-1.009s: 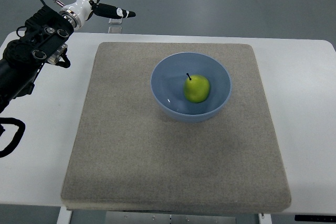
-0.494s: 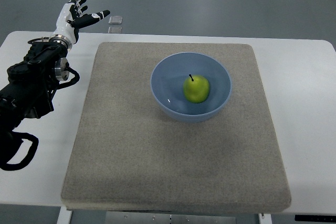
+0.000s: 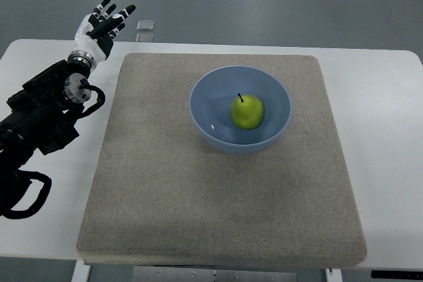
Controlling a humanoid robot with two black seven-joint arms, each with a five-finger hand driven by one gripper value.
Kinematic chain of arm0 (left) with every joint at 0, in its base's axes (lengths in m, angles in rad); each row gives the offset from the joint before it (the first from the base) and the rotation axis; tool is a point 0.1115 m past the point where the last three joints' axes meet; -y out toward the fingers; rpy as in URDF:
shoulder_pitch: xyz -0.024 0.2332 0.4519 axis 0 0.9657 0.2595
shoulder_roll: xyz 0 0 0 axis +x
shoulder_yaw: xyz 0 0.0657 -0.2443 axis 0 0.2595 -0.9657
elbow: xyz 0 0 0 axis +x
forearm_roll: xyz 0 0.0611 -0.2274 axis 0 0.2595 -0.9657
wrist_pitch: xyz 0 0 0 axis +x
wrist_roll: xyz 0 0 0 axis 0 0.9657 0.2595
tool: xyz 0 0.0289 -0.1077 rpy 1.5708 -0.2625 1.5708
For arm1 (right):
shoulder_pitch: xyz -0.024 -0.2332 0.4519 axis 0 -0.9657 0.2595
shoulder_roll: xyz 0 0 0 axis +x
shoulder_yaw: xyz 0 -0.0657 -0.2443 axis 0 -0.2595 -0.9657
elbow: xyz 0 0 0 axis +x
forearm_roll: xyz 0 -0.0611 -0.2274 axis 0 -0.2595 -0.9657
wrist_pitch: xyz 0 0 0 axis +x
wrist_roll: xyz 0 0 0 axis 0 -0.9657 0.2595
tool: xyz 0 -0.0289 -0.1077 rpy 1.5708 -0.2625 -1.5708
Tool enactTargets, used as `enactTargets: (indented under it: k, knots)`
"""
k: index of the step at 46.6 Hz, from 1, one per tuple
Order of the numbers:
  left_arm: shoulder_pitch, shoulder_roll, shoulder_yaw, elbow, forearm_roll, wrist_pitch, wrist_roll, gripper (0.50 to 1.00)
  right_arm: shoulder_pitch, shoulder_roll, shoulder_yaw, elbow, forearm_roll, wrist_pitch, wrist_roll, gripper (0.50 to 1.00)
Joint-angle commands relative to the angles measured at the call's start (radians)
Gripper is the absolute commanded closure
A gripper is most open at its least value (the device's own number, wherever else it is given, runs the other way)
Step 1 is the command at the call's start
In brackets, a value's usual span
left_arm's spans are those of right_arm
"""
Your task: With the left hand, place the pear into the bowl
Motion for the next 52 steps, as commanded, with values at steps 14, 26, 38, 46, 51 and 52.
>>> enactTargets:
  k: [14,26,38,46,51,52]
  knots:
    - [0.023,0.004,0.011,0.001,0.006,-0.005,-0.005,0.508,0.000,0.000,0.000,0.000,0.000,0.000,0.000,0.574]
    - [0.028,0.007,0.013,0.000,0.009,-0.023,-0.005,0.508,0.000,0.000,0.000,0.000,0.000,0.000,0.000,0.576]
    - [0.023,0.011,0.011,0.001,0.006,-0.037,-0.005,0.508,0.000,0.000,0.000,0.000,0.000,0.000,0.000,0.574]
    - [0.023,0.011,0.011,0.001,0.007,-0.037,-0.005,0.508,0.000,0.000,0.000,0.000,0.002,0.000,-0.001,0.574]
    - [0.026,0.011,0.011,0.001,0.007,-0.036,-0.005,0.508,0.000,0.000,0.000,0.002,0.000,0.000,-0.001,0.576]
    - [0.028,0.011,0.011,0.001,0.007,-0.036,-0.005,0.508,0.000,0.000,-0.002,0.003,0.000,0.000,-0.001,0.574]
